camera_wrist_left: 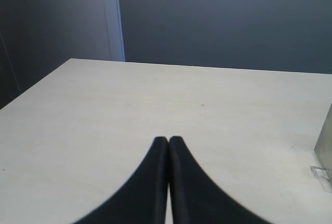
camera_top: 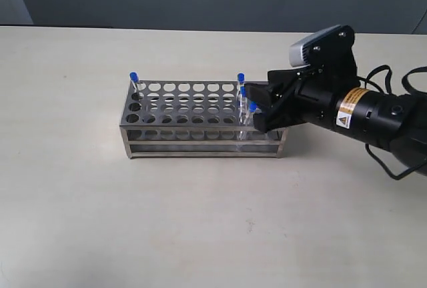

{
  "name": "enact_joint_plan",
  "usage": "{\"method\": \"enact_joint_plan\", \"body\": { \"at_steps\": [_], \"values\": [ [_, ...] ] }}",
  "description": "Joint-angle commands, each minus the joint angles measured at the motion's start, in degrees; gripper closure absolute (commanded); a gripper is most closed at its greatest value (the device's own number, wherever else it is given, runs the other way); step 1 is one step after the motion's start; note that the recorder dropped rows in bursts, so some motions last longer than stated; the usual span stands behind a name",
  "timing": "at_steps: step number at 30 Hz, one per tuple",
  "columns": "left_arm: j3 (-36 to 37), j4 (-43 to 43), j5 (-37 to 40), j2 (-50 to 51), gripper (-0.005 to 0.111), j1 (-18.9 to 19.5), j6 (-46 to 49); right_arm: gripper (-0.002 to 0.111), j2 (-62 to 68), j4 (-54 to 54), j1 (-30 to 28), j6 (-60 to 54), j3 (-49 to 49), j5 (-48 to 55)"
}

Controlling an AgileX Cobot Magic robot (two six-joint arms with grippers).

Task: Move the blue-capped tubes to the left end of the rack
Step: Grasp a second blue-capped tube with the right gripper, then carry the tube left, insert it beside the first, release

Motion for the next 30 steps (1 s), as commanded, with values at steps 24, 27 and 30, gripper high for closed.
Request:
{"method": "enact_joint_plan", "body": {
  "at_steps": [24,27,30],
  "values": [
    [0.19,-0.19,-0.24,-0.21,0.106,-0.53,-0.12,0.108,5.73,-0.89,-0.35,0.27,0.39,-11.6],
    [0.19,-0.19,-0.24,-0.21,0.106,-0.53,-0.12,0.108,0.75,-0.89,-0.35,0.74,0.25,-10.48],
    [0.19,-0.19,-0.24,-0.21,0.106,-0.53,-0.12,0.108,-3.2,-1.16,0.9,0.84,-3.03,-5.32]
  ]
}}
